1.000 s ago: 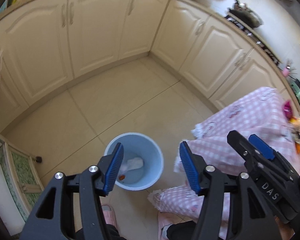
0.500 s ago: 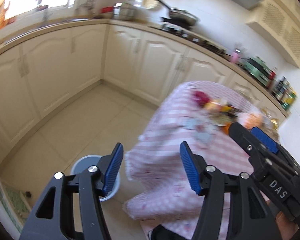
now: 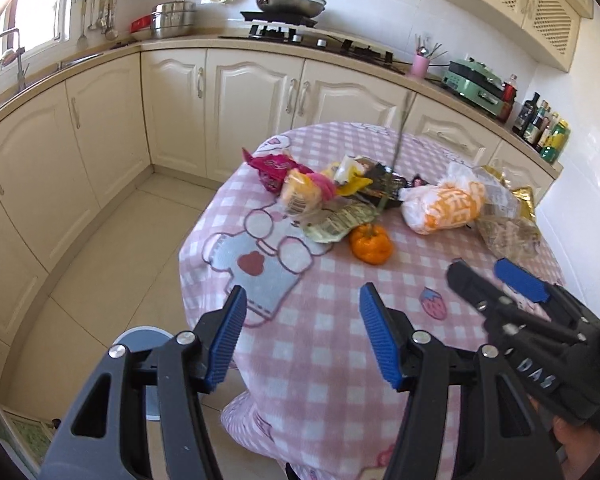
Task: Collect trash
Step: 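Return both tools to the table and grasp the stemmed pepper with the right gripper, then grasp the small wrapper with the left gripper, then carry the pepper and wrapper to the bucket and release both, then move both open tools back toward the table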
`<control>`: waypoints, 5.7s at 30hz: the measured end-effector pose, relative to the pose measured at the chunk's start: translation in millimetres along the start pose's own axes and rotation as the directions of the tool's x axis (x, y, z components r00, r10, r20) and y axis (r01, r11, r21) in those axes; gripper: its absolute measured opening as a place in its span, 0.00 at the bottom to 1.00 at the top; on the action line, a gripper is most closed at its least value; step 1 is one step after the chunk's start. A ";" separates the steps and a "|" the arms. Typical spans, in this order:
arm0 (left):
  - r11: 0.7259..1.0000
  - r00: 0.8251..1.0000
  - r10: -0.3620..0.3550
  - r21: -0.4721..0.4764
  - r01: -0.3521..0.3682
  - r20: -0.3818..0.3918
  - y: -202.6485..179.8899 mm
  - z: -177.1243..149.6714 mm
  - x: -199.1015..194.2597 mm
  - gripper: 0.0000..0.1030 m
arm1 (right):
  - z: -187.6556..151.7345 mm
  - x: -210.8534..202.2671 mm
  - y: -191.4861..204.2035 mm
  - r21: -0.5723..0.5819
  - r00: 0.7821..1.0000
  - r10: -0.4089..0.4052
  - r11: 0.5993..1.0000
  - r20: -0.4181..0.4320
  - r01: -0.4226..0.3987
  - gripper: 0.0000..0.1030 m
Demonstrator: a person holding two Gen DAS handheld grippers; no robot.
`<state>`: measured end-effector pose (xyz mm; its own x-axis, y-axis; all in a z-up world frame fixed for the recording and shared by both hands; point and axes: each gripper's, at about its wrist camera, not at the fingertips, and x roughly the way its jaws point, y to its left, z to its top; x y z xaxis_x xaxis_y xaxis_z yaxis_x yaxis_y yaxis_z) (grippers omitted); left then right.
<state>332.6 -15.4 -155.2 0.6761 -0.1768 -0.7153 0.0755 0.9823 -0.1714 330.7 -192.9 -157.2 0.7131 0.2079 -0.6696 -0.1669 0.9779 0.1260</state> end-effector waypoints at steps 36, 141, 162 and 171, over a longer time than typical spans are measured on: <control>0.979 0.998 0.036 0.201 -0.024 -0.057 -41.9 44.0 90.3 0.23 | 28.0 44.9 -31.4 0.042 0.994 0.063 0.997 -0.087 -0.060 0.28; 0.958 0.992 0.126 -0.263 -0.115 0.027 176.0 -28.6 -57.1 0.57 | -3.8 29.1 181.4 -0.120 0.975 0.223 0.967 -0.021 -0.224 0.43; 0.999 0.998 -0.031 0.021 0.030 0.047 5.0 49.2 34.3 0.57 | 8.3 11.0 -6.4 0.211 0.996 0.012 0.977 0.084 -0.029 0.59; 0.997 0.997 -0.050 0.054 0.047 0.056 -3.4 66.7 68.2 0.57 | 14.9 15.9 -12.8 0.248 0.995 0.037 0.967 0.094 -0.060 0.64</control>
<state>427.4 -26.6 -158.2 0.7117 -0.2219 -0.6665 0.1468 0.9748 -0.1677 354.4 -201.8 -158.6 0.7670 0.2455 -0.5929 -0.0350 0.9386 0.3434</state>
